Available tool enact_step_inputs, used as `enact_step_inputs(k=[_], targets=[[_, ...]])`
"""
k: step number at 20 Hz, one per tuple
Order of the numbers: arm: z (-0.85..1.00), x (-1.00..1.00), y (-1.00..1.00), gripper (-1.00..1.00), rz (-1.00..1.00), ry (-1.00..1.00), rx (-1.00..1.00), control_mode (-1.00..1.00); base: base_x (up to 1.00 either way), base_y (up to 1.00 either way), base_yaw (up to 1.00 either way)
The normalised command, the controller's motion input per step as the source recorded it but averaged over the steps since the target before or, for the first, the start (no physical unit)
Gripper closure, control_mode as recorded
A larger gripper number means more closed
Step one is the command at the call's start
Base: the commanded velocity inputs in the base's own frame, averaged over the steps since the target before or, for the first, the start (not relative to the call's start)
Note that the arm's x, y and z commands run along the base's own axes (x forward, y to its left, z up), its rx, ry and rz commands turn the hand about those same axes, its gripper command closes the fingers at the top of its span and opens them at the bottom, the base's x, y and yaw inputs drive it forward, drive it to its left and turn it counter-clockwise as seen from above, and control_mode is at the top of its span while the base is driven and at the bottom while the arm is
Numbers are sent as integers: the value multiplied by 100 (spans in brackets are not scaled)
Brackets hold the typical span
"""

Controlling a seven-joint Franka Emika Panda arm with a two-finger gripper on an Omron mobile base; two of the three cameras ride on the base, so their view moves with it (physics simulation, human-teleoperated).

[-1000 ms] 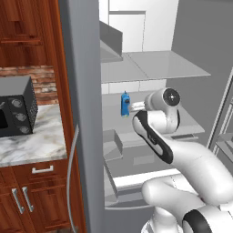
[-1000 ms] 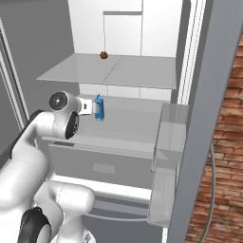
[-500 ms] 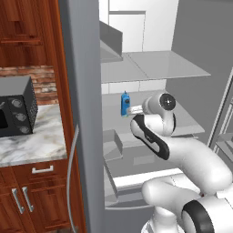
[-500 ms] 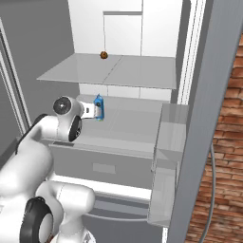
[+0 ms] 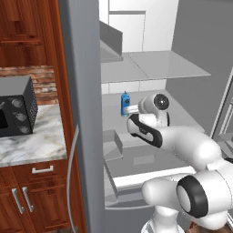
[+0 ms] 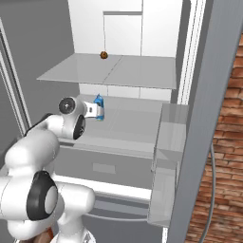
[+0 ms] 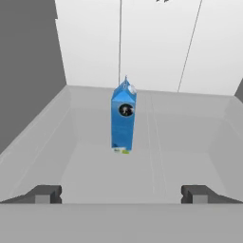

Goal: Take out the milk from the fridge and place it on the tray on the counter. Then take the sugar cube near the tray and place it in the tray.

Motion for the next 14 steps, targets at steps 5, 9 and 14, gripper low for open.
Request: enact_step_inputs(k=[5, 9, 14], targets=[[-15, 31, 1, -100, 0, -2, 0, -100, 0, 0, 0], [-9, 34, 0, -100, 0, -1, 0, -100, 0, 0, 0], [-1, 35, 0, -100, 0, -1, 0, -100, 0, 0, 0]])
